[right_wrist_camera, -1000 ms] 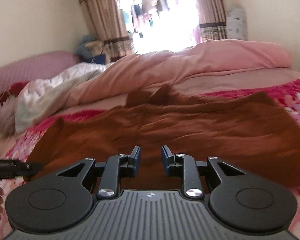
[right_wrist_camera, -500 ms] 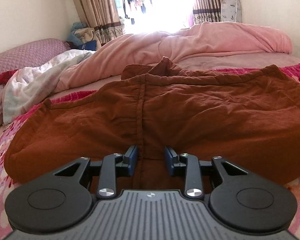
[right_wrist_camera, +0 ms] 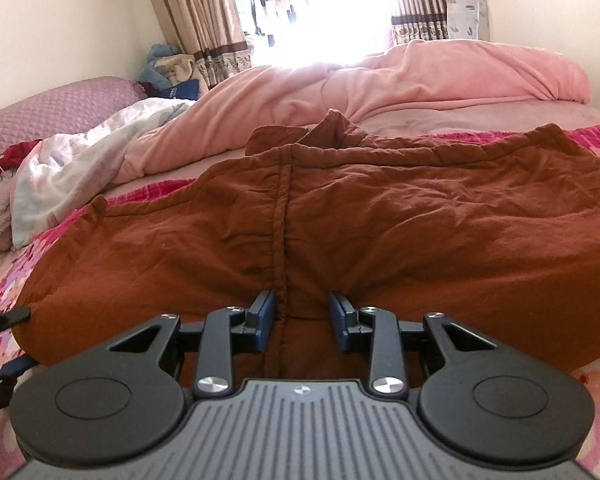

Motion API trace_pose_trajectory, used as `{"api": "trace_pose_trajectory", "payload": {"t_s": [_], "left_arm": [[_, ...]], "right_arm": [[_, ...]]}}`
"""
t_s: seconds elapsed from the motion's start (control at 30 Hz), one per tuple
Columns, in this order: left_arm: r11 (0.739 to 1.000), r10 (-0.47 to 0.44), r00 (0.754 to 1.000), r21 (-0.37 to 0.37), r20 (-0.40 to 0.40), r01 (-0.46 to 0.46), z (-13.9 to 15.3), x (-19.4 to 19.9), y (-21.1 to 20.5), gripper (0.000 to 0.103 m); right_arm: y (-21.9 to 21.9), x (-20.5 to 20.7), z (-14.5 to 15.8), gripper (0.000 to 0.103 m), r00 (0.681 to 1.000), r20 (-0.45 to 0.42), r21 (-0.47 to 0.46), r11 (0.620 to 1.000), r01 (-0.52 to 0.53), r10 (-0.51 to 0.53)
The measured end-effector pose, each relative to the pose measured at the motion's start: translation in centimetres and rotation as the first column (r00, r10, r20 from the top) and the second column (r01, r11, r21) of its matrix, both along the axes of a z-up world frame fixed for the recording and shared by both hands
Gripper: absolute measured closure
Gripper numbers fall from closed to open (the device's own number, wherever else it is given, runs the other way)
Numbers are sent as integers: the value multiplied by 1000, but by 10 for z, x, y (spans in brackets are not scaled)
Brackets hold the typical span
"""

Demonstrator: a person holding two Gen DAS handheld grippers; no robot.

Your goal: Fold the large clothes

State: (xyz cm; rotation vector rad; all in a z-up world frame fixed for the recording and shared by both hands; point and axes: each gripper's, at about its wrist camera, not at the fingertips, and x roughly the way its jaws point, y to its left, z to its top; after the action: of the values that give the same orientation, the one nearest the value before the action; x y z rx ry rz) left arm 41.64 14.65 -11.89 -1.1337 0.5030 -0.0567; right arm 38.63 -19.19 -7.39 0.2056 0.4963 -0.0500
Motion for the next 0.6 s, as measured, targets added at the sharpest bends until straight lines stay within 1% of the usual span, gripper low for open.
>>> {"api": "trace_pose_trajectory", "payload": {"t_s": [0.1, 0.3, 0.33, 0.4, 0.47, 0.53, 0.6], "left_arm": [[1000, -3, 1000, -8, -7, 3, 4, 19, -2, 44], [998, -4, 1000, 70, 5, 4, 9, 41, -14, 43], [997, -6, 1000, 75, 8, 6, 9, 42, -14, 48], [997, -11, 1000, 80, 10, 10, 8, 42, -14, 50], [996, -13, 1000, 88, 19, 11, 8, 40, -14, 54], [995, -18, 999, 97, 26, 16, 9, 38, -14, 61], [993, -30, 998, 117, 47, 25, 14, 37, -15, 65]], "right_arm": [[0, 0, 0, 65, 1000, 0, 4, 1000, -1, 1], [1, -1, -1, 65, 1000, -1, 10, 1000, 4, -4], [1, -1, -2, 65, 1000, -2, 11, 1000, 5, -5], [1, -1, -2, 65, 1000, -1, 12, 1000, 5, -5], [0, -1, -2, 65, 1000, -1, 12, 1000, 4, -4], [0, 0, -2, 65, 1000, -2, 15, 1000, 6, -6], [1, 0, -2, 65, 1000, -3, 15, 1000, 9, -9]]}}
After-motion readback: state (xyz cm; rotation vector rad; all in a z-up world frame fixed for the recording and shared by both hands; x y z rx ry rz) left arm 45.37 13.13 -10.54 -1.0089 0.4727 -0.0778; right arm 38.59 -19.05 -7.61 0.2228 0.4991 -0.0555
